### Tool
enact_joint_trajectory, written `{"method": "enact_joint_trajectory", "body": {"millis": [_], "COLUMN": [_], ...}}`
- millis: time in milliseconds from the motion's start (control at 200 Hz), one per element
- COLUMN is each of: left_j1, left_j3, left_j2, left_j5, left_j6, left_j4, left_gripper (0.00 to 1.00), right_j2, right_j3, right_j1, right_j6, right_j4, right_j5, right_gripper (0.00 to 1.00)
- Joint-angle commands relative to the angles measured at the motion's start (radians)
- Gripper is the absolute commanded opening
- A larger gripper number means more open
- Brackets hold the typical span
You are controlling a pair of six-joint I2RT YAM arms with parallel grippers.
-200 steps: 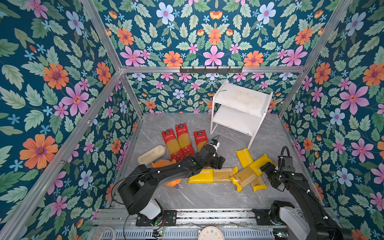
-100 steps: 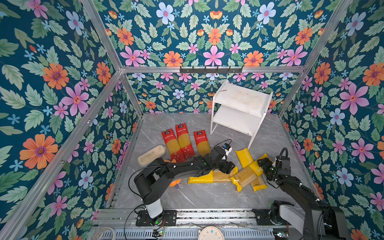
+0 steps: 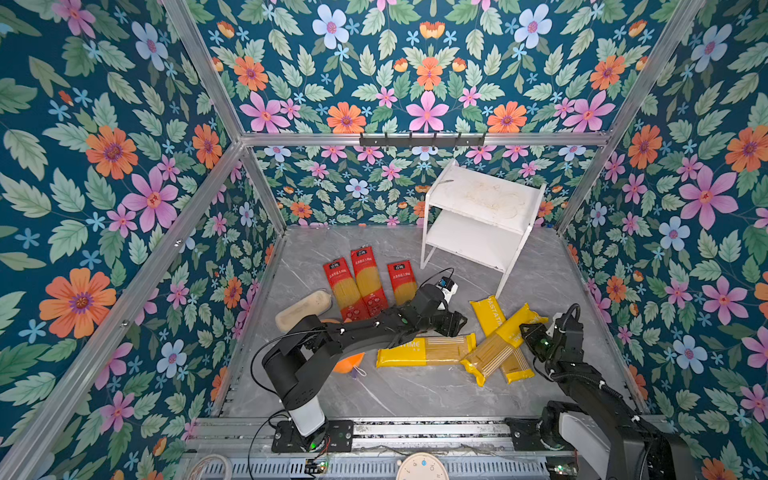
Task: Place and organize the pasta boxes and bags onto the shelf
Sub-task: 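Lift the yellow bag upright with the right gripper while the left gripper grasps its top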
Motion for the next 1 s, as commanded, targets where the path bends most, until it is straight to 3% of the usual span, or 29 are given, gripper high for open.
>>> {"method": "enact_joint_trajectory", "body": {"millis": [0,205,335,440,705,995], "left_j1": [0.01,0.027,0.046,0.092,0.2,0.216], "left_j3": [-0.006,-0.052,-0.084,-0.108,-0.193,-0.236], "left_j2": [-0.023,-0.096,-0.151,-0.195,-0.291,-0.335], "left_j5": [0.014,0.003,0.024,0.108,0.313,0.461], "left_j6": [-0.021,-0.005,0.017,0.01,0.044,0.032], "left_j4": [0.027,0.021,0.046,0.083,0.16,0.299], "left_gripper": [0.69,0.69,0.69,0.7,0.74,0.79], "right_j2": [-0.046,-0.19,-0.274,-0.276,-0.206,0.058], "right_j3": [-0.002,0.027,0.05,0.082,0.241,0.458], "right_j1": [0.001,0.029,0.123,0.207,0.392,0.536], "right_j6": [-0.031,-0.104,-0.145,-0.168,-0.273,-0.348], "right_j4": [0.015,-0.03,-0.009,0.027,0.068,0.25], "right_j5": [-0.028,-0.076,-0.07,-0.08,-0.151,-0.24], "right_gripper": [0.2,0.05,0.01,0.0,0.0,0.0]}}
